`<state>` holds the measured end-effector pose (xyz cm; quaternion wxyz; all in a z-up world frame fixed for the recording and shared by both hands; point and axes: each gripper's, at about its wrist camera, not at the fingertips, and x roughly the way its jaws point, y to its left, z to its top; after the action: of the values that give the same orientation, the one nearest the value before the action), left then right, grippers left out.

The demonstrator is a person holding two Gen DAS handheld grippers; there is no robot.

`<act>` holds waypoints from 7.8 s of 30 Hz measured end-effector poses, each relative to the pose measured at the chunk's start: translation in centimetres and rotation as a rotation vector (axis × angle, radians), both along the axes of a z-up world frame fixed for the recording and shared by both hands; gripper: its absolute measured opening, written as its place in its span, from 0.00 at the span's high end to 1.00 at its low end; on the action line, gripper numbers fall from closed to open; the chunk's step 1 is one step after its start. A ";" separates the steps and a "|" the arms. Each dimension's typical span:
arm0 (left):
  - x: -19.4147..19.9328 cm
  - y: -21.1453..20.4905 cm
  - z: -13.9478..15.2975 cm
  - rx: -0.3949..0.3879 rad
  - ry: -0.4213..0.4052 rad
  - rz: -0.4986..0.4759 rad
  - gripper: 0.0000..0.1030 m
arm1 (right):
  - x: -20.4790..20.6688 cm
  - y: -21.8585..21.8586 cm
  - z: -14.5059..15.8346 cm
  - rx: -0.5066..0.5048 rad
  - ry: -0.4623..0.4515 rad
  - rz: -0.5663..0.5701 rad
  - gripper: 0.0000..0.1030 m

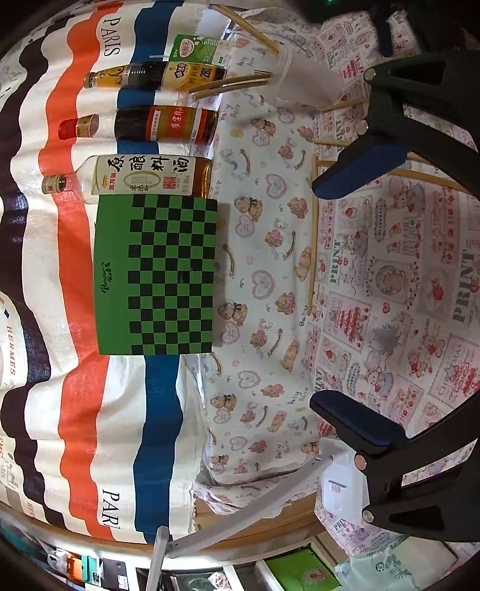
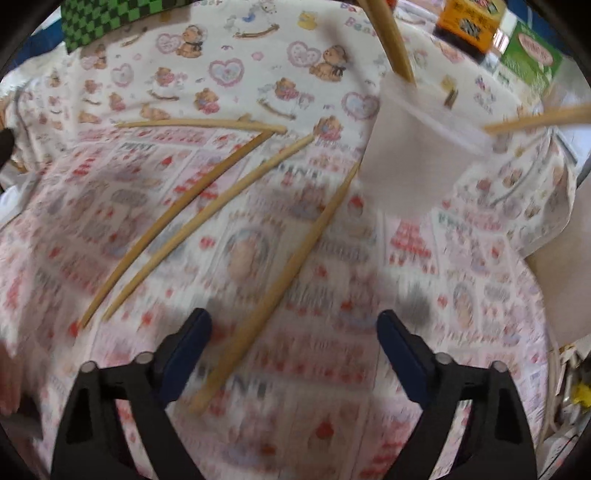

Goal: Organize utensils
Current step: 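Lower the right tool onto a wooden chopstick, close on it and lift, then lower the open left tool to a chopstick while the right tool holds its chopstick, then close the left tool on a wooden chopstick and lift it, then carry both held chopsticks up over the clear plastic cup, then open the right tool over the cup while the left tool opens to drop its chopstick, then move both open tools back down toward the remaining chopsticks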

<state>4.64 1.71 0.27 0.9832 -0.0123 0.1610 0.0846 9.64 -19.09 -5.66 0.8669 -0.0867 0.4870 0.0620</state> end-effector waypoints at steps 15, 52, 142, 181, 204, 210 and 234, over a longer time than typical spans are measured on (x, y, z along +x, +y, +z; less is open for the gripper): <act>-0.3 -0.2 0.1 0.016 -0.006 0.010 0.00 | -3.1 -1.3 0.9 0.069 -0.029 0.055 0.92; 3.6 -3.8 -2.7 0.019 0.317 -0.233 0.44 | -9.1 -11.8 13.0 0.378 -0.815 -0.018 0.94; 1.1 -14.8 17.1 -0.085 -0.230 -0.631 0.96 | -4.1 -15.1 20.7 0.412 -0.882 -0.135 0.94; 4.5 -14.0 8.3 -0.078 -0.091 -0.500 0.34 | -2.4 -18.0 21.0 0.508 -0.761 -0.160 0.28; -2.2 -2.7 5.3 -0.041 -0.174 -0.208 0.00 | -2.8 -8.8 17.7 0.377 -0.639 -0.032 0.17; -2.2 -1.5 5.2 -0.033 -0.183 -0.154 0.00 | -2.2 -6.3 15.6 0.324 -0.504 -0.048 0.17; -0.8 1.9 4.1 -0.115 -0.128 -0.018 0.00 | 6.2 0.4 4.4 0.296 0.071 0.008 0.58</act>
<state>3.81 3.66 4.37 0.9899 -0.0729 0.1026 0.0655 15.86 -18.65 -1.30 0.8522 0.0424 0.5023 0.1398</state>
